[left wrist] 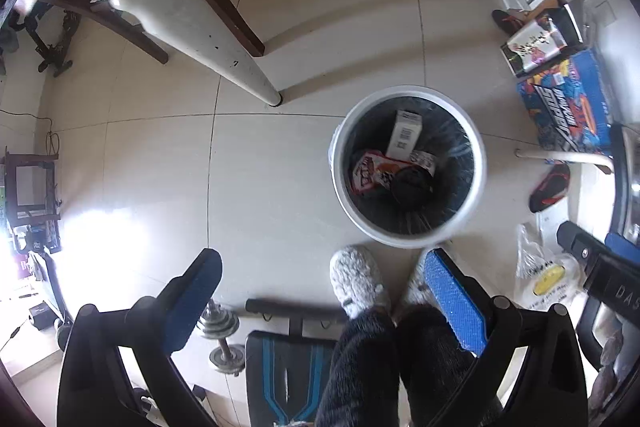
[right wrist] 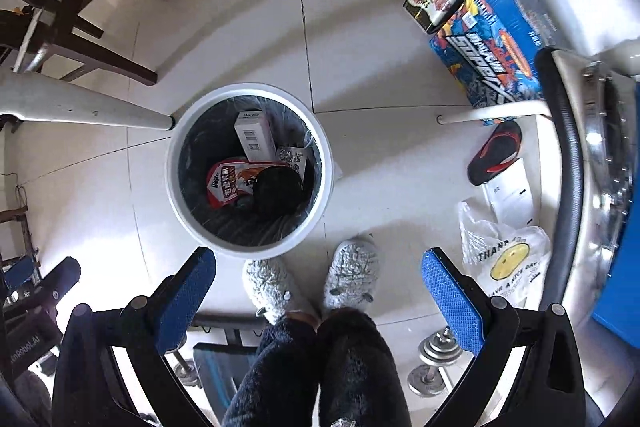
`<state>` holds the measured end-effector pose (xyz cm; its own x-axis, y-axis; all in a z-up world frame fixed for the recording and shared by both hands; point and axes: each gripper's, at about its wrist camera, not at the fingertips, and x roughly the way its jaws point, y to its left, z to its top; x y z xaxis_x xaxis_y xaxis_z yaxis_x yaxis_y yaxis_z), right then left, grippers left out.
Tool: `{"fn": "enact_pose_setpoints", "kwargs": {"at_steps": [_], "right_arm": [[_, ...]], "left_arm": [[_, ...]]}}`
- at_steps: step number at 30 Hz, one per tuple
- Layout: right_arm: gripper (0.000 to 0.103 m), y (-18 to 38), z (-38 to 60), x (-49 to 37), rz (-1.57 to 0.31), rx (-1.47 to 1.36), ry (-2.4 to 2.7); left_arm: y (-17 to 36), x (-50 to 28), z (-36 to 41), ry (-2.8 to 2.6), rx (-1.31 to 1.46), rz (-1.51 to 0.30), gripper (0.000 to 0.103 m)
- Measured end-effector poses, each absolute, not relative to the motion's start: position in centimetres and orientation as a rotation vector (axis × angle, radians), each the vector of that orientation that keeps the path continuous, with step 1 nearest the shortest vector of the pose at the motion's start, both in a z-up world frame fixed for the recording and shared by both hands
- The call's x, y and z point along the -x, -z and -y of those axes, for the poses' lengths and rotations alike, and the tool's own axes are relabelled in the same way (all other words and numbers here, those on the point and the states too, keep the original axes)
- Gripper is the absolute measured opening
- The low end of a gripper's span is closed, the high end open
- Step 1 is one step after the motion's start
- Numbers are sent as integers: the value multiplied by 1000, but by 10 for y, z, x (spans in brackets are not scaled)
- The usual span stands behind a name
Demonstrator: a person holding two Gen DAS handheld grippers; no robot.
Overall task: Collect trash
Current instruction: 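Raise both tools from the bin back toward the table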
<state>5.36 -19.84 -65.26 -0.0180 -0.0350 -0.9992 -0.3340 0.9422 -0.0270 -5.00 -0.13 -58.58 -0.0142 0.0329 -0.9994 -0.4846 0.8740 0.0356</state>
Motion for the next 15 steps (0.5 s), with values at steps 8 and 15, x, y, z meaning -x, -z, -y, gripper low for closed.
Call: {"fn": "enact_pose_setpoints", "kwargs": {"at_steps": [8,15], "right_arm": [[103,568,208,-40,-1557,282,-256],[103,479,213,-24,-1533,272,-297]], "left_arm": [[518,68,16,-401,395,-1518,103],[451,84,23,-377,392,-1489,103]]}}
